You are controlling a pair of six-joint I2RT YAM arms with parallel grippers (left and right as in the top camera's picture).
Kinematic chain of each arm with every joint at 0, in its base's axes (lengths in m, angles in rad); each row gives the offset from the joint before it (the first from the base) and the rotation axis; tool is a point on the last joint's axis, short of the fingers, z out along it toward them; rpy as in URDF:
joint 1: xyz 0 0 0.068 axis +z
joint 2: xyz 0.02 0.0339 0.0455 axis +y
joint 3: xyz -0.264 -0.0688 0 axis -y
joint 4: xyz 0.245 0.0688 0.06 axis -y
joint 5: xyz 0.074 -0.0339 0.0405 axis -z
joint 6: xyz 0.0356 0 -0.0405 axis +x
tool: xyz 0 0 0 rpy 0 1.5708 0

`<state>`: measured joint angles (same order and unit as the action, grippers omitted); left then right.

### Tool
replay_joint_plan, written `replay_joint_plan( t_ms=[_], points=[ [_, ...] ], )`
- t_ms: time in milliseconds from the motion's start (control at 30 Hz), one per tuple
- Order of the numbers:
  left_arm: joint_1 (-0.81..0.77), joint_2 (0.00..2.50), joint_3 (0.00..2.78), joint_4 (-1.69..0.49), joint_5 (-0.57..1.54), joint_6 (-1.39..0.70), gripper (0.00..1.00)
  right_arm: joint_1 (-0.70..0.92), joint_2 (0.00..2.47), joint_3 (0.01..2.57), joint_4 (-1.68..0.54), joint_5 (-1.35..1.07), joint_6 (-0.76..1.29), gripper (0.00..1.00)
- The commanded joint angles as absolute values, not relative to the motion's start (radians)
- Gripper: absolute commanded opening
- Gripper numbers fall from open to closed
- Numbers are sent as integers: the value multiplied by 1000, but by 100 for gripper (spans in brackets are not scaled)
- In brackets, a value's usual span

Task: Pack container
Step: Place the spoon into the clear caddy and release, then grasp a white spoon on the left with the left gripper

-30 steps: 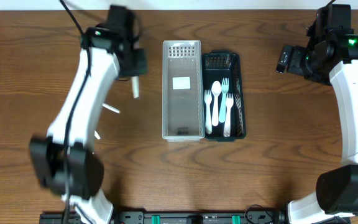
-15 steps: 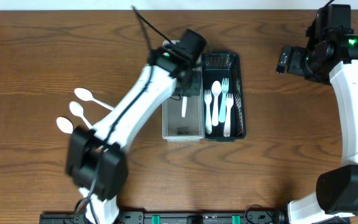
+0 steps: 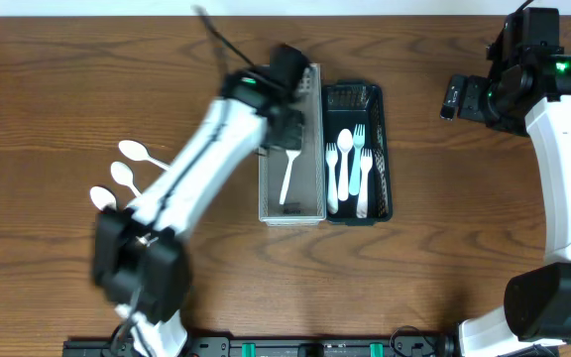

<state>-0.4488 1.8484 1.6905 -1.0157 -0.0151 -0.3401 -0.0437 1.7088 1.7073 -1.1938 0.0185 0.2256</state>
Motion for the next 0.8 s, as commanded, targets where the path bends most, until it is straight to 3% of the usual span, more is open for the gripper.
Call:
replay_joint_plan(
  t_ms=[0, 233, 333, 767],
  points=[
    [-312, 1741, 1724, -1036, -80, -381, 75, -54, 1713, 1705, -1198, 26, 211, 99],
    [24, 1764, 1690, -1076, -9, -688, 76, -54, 1713, 1705, -1197, 26, 212, 99],
    [98, 1813, 1669, -1075, 43, -746, 78, -54, 1713, 1705, -1197, 26, 212, 99],
    [149, 2090, 1642, -996, 125, -690, 80, -54, 1713, 1705, -1198, 26, 212, 99]
  ],
)
